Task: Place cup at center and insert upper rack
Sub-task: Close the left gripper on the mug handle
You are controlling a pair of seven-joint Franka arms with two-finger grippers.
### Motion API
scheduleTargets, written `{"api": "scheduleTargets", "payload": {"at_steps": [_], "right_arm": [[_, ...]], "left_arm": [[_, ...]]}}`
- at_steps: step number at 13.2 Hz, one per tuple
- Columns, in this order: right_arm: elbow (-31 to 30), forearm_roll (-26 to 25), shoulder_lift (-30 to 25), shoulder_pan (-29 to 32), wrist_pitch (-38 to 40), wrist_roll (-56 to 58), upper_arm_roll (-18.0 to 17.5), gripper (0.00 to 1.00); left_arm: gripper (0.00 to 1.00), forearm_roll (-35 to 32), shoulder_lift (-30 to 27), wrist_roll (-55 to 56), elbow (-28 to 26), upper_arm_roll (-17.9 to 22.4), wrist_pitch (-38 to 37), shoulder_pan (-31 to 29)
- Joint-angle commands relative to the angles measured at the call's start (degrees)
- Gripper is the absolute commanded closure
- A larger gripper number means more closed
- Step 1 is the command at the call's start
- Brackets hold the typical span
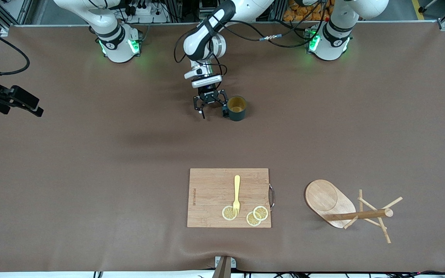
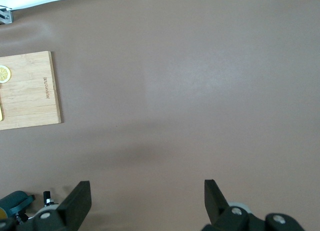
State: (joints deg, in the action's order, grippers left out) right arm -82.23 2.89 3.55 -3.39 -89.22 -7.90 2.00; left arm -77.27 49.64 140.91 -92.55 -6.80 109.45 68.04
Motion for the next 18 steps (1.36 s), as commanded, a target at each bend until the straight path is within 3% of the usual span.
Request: {"api": "scheduleTargets", "payload": {"at_steps": [1,4,5,7,16,18], "right_arm": [[0.50,-1.66,-0.30,1.19,0.19,4.45,-1.20,0.00],[0.50,-2.97,-0.30,1.10,0.19,6.31,-1.29,0.00],[0.50,-3.41,-0.39,1.10,0.36,7.10,-1.64,0.00],[0.50,-3.51,-0.39,1.19,0.28,7.11,-1.65,0.00],[0.76,-3.51,-0.30,0.75,0.63,6.67,-1.64,0.00],[0.76,-3.51,-0.30,0.66,0.63,6.67,-1.64,0.00]], "left_arm": [[0.00,-2.19,2.83,1.56,2.64,0.56,-1.08,0.69],[0.00,-2.19,3.01,1.56,2.64,0.65,-1.17,0.69],[0.26,-2.10,2.92,1.74,2.64,0.65,-1.08,0.60],[1.00,-1.75,2.83,1.74,2.73,0.56,-1.08,0.34],[1.00,-1.40,0.90,1.56,2.99,0.56,-1.08,0.07],[1.00,0.35,0.29,1.39,5.36,0.65,-1.08,-0.37]]}}
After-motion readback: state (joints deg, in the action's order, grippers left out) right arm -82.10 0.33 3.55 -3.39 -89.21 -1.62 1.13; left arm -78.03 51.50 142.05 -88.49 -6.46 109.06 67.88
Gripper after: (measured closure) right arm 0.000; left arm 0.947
